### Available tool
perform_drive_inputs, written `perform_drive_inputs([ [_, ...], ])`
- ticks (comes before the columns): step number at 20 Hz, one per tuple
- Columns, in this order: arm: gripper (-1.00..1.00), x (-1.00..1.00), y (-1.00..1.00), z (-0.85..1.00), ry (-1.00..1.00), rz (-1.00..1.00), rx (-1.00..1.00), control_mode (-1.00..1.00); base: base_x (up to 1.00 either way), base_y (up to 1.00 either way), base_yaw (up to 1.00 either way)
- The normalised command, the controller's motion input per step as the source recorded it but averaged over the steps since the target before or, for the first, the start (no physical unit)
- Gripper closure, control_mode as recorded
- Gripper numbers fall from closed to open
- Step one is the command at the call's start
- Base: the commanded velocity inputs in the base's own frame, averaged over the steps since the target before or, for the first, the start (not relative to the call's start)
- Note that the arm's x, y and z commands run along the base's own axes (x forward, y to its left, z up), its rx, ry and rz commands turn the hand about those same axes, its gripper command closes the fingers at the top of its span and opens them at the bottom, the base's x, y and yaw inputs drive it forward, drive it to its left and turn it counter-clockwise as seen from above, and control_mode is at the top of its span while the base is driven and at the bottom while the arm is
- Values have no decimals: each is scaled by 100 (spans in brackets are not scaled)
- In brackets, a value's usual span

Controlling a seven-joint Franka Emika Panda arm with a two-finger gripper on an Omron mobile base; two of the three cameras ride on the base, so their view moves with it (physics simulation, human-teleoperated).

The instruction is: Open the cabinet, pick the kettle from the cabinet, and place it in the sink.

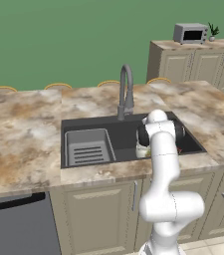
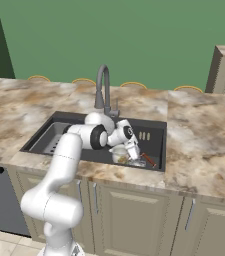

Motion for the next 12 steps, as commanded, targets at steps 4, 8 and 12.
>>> perform_drive_inputs([
  [4, -100, -24, 17, -16, -8, -12, 0, -100, 0, 0, 0],
  [8, -100, -31, 15, -6, -14, -11, 0, -100, 0, 0, 0],
  [12, -100, -35, 18, -1, -22, -9, 0, -100, 0, 0, 0],
])
